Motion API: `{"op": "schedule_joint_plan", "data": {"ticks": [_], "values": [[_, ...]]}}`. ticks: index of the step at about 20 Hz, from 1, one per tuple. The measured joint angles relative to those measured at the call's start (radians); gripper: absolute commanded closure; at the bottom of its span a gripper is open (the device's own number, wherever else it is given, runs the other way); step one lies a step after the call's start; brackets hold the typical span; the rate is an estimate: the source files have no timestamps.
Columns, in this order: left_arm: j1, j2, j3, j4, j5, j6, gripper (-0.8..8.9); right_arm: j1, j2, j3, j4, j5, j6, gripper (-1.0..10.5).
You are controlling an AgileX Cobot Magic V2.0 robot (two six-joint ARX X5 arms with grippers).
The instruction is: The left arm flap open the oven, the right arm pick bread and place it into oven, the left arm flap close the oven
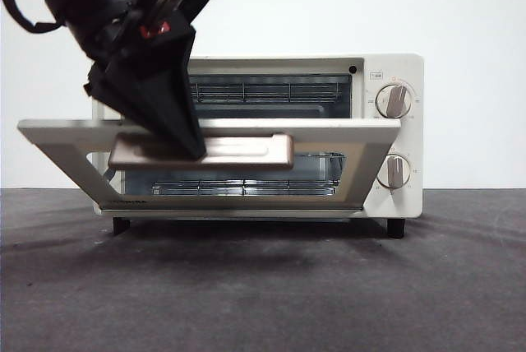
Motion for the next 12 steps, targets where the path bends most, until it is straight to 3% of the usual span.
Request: {"op": "schedule_joint_plan", "data": {"ticks": [12], "values": [[-0.057, 0.006, -0.105, 0.078, -0.069, -0.045, 8.04, 0.000, 0.000, 0.000, 0.050, 0.000, -0.044, 7.6]]}}
